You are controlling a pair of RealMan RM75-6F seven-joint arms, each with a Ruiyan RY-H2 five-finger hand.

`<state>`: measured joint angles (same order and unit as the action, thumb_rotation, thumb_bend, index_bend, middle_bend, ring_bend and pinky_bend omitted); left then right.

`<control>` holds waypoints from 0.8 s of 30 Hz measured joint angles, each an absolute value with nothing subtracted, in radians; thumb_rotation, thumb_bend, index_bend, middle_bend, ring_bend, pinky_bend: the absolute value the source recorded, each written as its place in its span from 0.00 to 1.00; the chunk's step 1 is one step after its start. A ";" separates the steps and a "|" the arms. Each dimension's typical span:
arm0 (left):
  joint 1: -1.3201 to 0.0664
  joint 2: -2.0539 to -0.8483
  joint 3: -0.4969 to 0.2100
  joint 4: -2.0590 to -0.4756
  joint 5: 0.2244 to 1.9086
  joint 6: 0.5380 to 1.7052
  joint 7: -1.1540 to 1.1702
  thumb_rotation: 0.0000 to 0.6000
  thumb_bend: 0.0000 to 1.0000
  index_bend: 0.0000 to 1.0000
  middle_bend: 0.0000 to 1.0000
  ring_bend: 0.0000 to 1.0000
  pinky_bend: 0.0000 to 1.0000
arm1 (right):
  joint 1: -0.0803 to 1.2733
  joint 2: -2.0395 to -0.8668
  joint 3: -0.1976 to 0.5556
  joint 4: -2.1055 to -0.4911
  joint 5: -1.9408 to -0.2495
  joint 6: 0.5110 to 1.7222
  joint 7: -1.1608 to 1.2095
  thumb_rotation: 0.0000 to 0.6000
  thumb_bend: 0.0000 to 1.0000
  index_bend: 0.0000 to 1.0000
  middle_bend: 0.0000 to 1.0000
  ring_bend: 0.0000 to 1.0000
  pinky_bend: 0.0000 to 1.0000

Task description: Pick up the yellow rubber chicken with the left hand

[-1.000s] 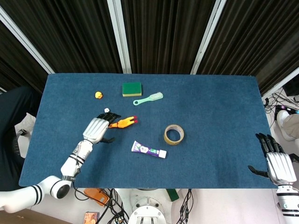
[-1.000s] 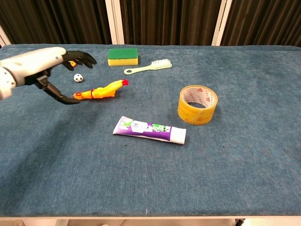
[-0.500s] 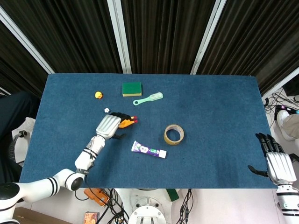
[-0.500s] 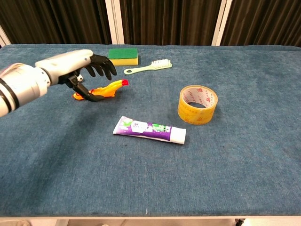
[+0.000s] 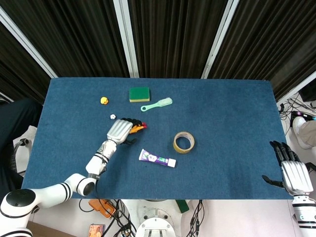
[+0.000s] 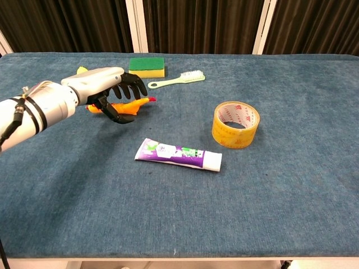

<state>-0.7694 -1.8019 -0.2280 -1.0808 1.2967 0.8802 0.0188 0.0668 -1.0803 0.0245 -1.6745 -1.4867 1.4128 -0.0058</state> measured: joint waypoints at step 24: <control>-0.796 -1.821 -0.195 -0.972 1.305 0.861 -0.030 1.00 0.41 0.53 0.57 0.53 0.59 | 0.071 -1.078 0.022 -1.675 -1.488 1.405 -0.006 1.00 0.21 0.05 0.13 0.10 0.27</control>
